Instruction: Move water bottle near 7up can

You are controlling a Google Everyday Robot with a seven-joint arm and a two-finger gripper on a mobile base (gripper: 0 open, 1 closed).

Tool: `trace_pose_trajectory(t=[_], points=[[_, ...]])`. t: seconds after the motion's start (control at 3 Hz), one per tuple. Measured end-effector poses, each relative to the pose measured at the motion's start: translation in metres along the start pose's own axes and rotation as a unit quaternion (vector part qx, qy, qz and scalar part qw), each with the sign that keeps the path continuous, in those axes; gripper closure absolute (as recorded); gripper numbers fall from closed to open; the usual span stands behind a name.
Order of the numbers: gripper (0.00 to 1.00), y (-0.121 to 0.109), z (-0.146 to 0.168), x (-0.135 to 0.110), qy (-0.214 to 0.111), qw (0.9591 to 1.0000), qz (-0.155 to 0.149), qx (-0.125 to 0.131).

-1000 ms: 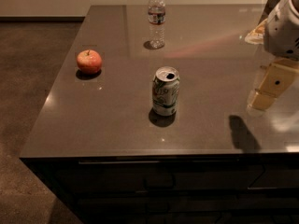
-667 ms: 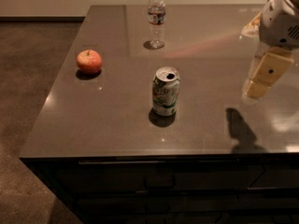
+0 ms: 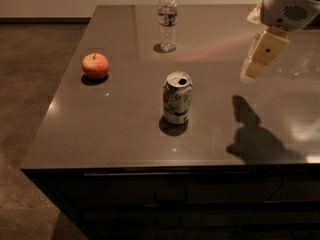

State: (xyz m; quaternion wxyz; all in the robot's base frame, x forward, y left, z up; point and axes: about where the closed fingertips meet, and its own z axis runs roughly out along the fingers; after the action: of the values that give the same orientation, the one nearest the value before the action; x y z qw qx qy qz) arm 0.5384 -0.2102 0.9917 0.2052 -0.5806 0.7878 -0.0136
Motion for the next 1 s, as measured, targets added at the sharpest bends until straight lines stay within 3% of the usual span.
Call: trace_pose_trajectory(t=[0.33,1.0], points=[[0.00,-0.035,0.017,-0.016,-0.023,0.9993,0.026,0.012],[0.00,-0.090,0.043,-0.058,-0.087,0.9934,0.070,0.025]])
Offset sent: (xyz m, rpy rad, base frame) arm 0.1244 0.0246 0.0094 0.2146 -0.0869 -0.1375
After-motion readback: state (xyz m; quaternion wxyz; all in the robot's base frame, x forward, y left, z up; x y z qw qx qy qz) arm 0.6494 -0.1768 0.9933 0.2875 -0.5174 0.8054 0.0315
